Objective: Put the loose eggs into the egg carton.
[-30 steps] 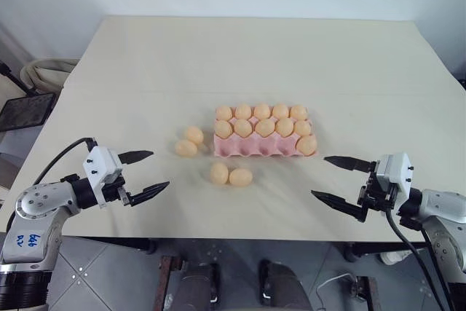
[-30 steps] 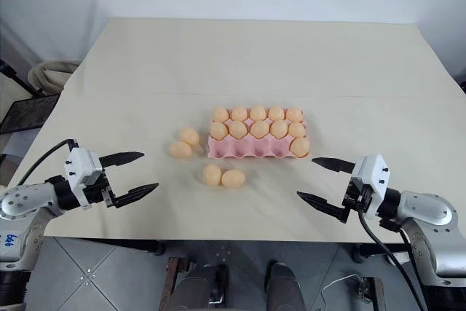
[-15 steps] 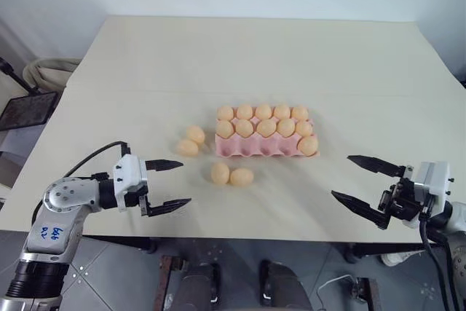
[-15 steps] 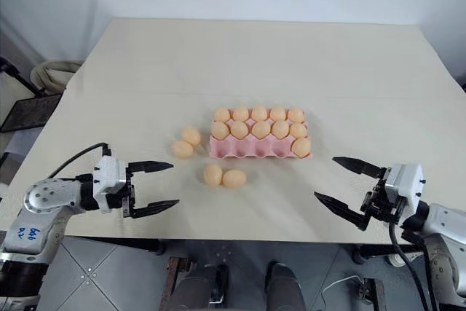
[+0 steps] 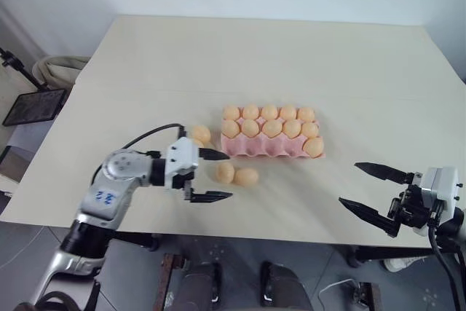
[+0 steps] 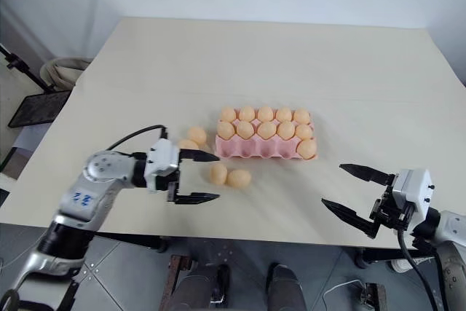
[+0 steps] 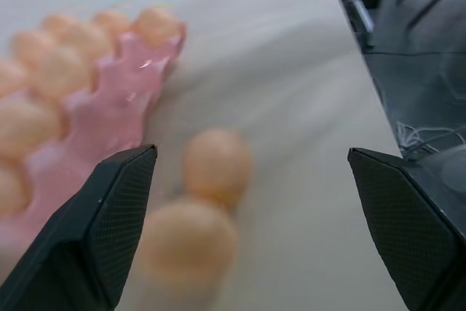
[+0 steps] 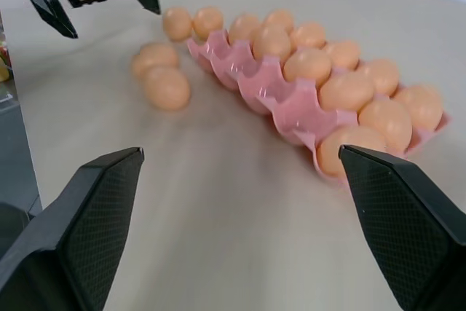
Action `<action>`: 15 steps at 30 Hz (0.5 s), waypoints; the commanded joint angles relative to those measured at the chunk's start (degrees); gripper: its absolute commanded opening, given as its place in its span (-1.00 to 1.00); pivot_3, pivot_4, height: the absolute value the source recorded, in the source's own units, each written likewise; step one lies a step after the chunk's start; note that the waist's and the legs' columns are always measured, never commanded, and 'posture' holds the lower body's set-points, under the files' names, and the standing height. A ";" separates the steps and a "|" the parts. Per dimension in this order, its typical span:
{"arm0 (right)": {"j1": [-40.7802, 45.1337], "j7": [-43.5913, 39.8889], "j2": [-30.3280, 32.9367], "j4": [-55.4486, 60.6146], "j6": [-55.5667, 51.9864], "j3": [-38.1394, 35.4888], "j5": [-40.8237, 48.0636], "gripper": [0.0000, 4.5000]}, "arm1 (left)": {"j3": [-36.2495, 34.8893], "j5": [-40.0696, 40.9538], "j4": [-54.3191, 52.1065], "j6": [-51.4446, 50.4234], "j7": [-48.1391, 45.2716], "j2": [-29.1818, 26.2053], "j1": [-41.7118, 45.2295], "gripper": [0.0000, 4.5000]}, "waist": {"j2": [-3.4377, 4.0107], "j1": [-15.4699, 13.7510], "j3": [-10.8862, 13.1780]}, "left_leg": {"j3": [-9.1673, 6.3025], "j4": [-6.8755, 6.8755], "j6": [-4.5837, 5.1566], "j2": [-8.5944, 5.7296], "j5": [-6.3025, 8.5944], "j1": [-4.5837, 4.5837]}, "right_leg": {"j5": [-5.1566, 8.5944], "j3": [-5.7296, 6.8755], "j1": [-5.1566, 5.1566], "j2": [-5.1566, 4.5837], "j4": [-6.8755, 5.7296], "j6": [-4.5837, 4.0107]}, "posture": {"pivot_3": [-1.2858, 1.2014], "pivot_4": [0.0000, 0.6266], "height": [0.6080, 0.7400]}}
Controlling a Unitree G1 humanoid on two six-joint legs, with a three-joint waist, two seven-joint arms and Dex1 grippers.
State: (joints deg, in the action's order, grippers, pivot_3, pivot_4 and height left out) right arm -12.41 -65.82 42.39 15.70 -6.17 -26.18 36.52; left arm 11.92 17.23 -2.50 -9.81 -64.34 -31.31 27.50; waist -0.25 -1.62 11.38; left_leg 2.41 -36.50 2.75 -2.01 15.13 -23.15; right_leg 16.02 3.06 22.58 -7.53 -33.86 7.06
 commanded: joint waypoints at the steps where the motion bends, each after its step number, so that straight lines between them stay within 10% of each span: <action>1: -1.42 1.22 0.20 3.03 0.43 -2.92 0.51 1.00 | 3.20 -4.22 3.40 2.53 1.02 2.53 3.08 0.99 | 0.00 0.20 0.00 | 0.03 -0.02 0.00 0.00 0.00 0.00 | 0.00 0.02 0.00 0.02 -0.01 0.01 | 0.03 -0.52 1.00; 15: -5.00 7.46 -2.11 10.31 -1.03 -3.24 1.83 1.00 | 7.66 -11.40 13.10 4.26 1.94 8.07 8.36 0.99 | 0.00 0.10 0.00 | 0.11 -0.61 0.19 0.05 0.10 -0.03 | -0.24 -0.20 -0.14 -0.02 -0.04 0.10 | 0.03 -0.52 1.00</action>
State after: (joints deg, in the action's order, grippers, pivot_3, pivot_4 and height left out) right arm -17.22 -59.04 40.56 23.66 -7.38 -27.75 37.09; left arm 19.19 6.37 10.55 -6.17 -63.00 -23.91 34.65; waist -0.25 -1.52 11.38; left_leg 2.52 -37.10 2.94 -1.95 15.23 -23.19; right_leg 15.78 2.86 22.46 -7.55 -33.89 7.15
